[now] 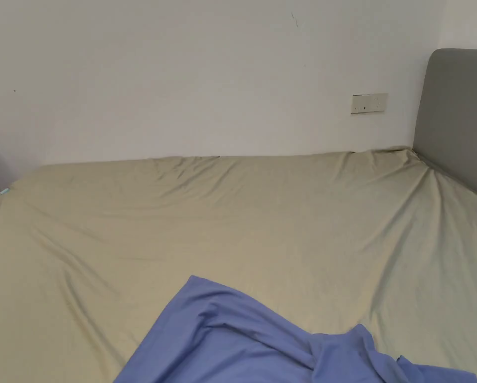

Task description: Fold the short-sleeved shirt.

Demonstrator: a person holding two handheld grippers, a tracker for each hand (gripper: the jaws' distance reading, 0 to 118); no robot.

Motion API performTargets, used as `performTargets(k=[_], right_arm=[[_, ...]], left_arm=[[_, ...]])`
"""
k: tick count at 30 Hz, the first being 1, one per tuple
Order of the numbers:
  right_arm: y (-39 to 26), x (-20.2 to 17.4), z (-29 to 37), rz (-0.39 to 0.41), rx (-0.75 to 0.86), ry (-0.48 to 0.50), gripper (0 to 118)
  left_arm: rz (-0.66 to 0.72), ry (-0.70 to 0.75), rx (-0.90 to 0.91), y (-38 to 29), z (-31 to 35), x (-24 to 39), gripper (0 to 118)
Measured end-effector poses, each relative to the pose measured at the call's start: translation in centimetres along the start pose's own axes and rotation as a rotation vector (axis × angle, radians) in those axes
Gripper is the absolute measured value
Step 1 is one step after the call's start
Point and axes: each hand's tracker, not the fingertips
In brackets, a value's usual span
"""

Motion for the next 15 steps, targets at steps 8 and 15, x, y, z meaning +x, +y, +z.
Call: performTargets(k=[8,15], right_arm=[[-1.2,0.2,0.1,-0.068,0.056,-0.174,98],[-0.4,-5.5,10.2,-0.227,0.391,-0.22,92]], left_arm=[[0.098,0.068,0.034,-1.3,0.7,0.4,112],[0.105,0.169,0.443,-3.1,11.7,6.1,53]])
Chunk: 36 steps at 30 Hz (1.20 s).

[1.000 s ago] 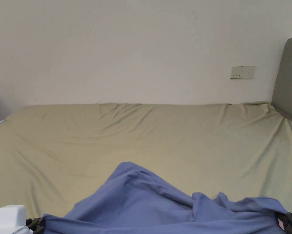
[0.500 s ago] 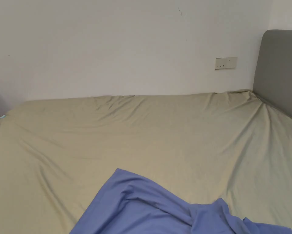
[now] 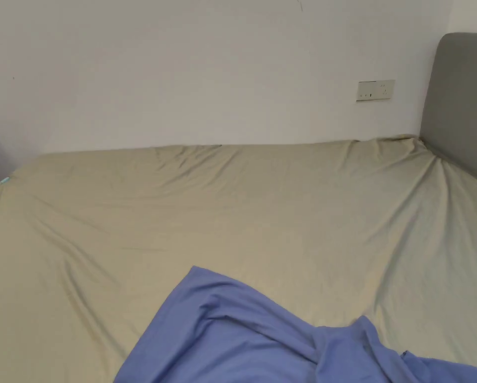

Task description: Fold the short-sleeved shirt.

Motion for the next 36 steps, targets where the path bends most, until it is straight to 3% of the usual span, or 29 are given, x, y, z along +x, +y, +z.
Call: performTargets(k=[3,4,5,6,7,9,12,18,20,21,22,23,24,25,29,31,32,33,35,36], right_arm=[[-0.2,-3.1,1.6,-0.01,0.004,0.009,76],[-0.3,-3.9,1.6,-0.005,0.007,0.008,51],[0.0,-4.4,1.6,0.016,0.012,0.022,21],[0.4,-4.7,1.4,0.054,0.008,0.089,2],[0.8,-4.9,0.9,0.08,0.001,0.134,1],[1.4,-5.6,0.2,0.073,0.002,0.109,1],[2.1,-5.9,-1.5,0.031,-0.026,0.132,1],[2.3,-6.4,-5.0,0.019,-0.069,0.159,1],[1.8,-6.2,-6.1,0.007,-0.095,0.152,1],[1.7,-6.0,-6.7,0.0,-0.114,0.154,1],[1.5,-5.9,-7.4,-0.005,-0.133,0.152,1],[1.2,-5.7,-7.8,-0.005,-0.153,0.144,1],[1.1,-5.6,-8.3,-0.007,-0.167,0.14,1],[1.0,-5.3,-8.8,-0.014,-0.178,0.141,1],[1.5,-4.6,-10.2,-0.033,-0.193,0.163,1],[1.4,-4.0,-10.2,-0.016,-0.193,0.161,1],[1.4,-3.7,-10.3,-0.015,-0.196,0.162,1],[1.5,-3.3,-10.3,-0.021,-0.198,0.161,1],[1.2,-2.4,-10.1,-0.049,-0.198,0.156,1],[1.1,-2.1,-10.0,-0.054,-0.196,0.157,1]], left_arm=[[0.031,0.014,0.021,-0.2,2.4,2.7,19],[0.032,-0.063,-0.015,0.0,2.5,3.3,1],[0.011,-0.147,-0.055,0.3,1.9,4.0,0],[-0.026,-0.187,-0.07,0.5,1.3,4.6,0],[-0.079,-0.198,-0.054,0.8,0.8,5.6,0],[-0.122,-0.245,-0.046,1.8,-1.3,7.0,0],[-0.076,-0.343,-0.081,5.0,-8.6,8.4,0],[-0.135,-0.388,-0.313,10.6,-32.3,12.7,0],[-0.167,-0.321,-0.358,10.4,-39.3,14.2,0],[-0.232,-0.291,-0.369,9.7,-41.9,15.0,15],[-0.273,-0.246,-0.4,9.2,-44.7,15.7,42],[-0.273,-0.238,-0.452,8.8,-47.4,16.0,81],[-0.272,-0.269,-0.481,8.7,-49.2,16.2,111],[-0.255,-0.275,-0.471,8.7,-51.2,16.4,116],[-0.153,-0.231,-0.522,7.6,-55.6,18.0,111],[-0.176,-0.226,-0.62,6.0,-56.1,19.0,108],[-0.222,-0.203,-0.612,4.7,-55.2,19.8,106],[-0.257,-0.186,-0.435,4.8,-53.3,19.8,103],[-0.178,-0.25,-0.459,4.4,-51.5,19.9,98],[-0.186,-0.237,-0.465,4.2,-50.5,20.0,83]])
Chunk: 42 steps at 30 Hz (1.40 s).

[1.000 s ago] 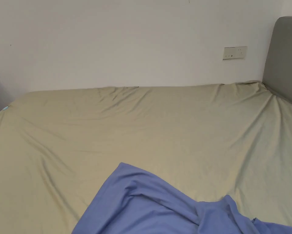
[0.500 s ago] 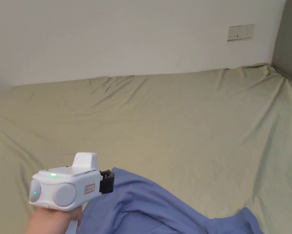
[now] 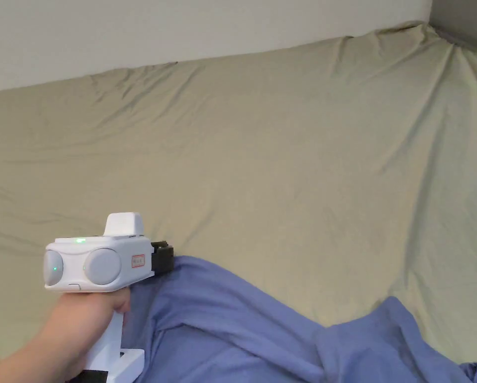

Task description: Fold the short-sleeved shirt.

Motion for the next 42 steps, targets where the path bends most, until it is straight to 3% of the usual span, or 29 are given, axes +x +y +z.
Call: performTargets(k=[2,4,7,13,19,23,24,27,28,30,32,34,35,36,37,39,42], right_arm=[[-0.3,0.4,0.2,-0.002,0.009,-0.006,1],[-0.7,0.7,0.5,-0.011,0.009,-0.016,1],[-1.2,0.9,1.0,-0.041,0.009,-0.015,1],[-1.4,1.1,3.1,0.011,-0.017,-0.066,1],[-0.8,2.3,2.3,0.044,-0.097,-0.176,1],[-1.1,3.5,-0.1,0.042,-0.154,-0.174,4],[-1.3,3.7,-0.7,0.044,-0.155,-0.175,15],[-2.2,4.1,-3.4,0.015,-0.263,-0.183,31],[-2.4,4.0,-4.6,0.003,-0.296,-0.165,46],[-3.3,3.5,-6.4,0.031,-0.294,-0.155,73],[-4.1,3.2,-7.4,0.072,-0.363,-0.161,83],[-4.2,2.7,-6.9,0.051,-0.391,-0.104,82],[-3.9,2.2,-6.3,0.057,-0.355,-0.083,72],[-3.6,1.6,-5.9,0.091,-0.326,-0.09,36],[-3.1,1.3,-5.8,0.074,-0.366,-0.093,13],[-3.2,1.2,-5.8,0.046,-0.428,-0.041,11],[-2.9,0.8,-4.5,0.088,-0.374,-0.099,10]], left_arm=[[-0.025,-0.023,-0.019,-1.4,1.3,0.9,52],[-0.075,0.002,-0.023,-2.6,2.4,2.0,5],[-0.05,-0.04,-0.042,-2.3,3.4,1.9,3],[0.08,-0.097,0.062,0.0,8.8,0.4,2],[0.117,-0.158,0.168,0.6,17.0,-1.0,2],[0.089,-0.184,0.215,-0.9,21.8,-1.5,2],[0.086,-0.189,0.226,-1.3,22.8,-1.7,2],[0.069,-0.188,0.236,-2.9,24.7,-2.3,2],[0.063,-0.188,0.231,-3.3,25.1,-2.4,2],[0.065,-0.183,0.229,-4.2,25.5,-2.8,2],[0.055,-0.161,0.213,-5.0,25.6,-2.9,2],[0.067,-0.161,0.192,-5.7,26.0,-3.0,2],[0.067,-0.161,0.19,-6.0,26.2,-3.0,2],[0.066,-0.158,0.187,-6.3,26.4,-2.9,2],[0.064,-0.157,0.182,-6.6,26.6,-2.9,2],[0.064,-0.157,0.173,-6.8,26.9,-2.9,2],[0.067,-0.154,0.178,-6.7,27.5,-3.1,2]])
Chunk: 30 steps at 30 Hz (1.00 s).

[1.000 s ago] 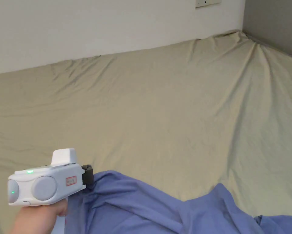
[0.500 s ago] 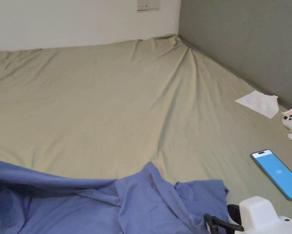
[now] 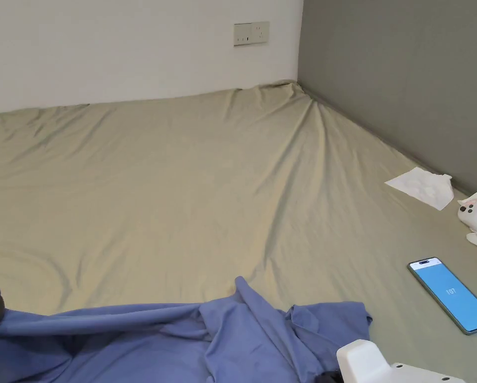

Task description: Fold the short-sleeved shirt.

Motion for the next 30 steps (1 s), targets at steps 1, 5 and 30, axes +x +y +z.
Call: performTargets(k=[1,5,30], right_arm=[[-0.3,0.3,0.6,-0.026,0.034,0.005,9],[-0.5,0.9,2.2,-0.043,0.046,-0.004,9],[27.1,3.7,18.1,0.163,0.61,-0.079,9]], left_arm=[[0.004,-0.001,0.002,0.2,0.2,-0.2,2],[0.029,0.006,0.021,1.1,1.0,-1.0,2],[0.034,0.202,0.372,18.7,16.1,-7.9,2]])
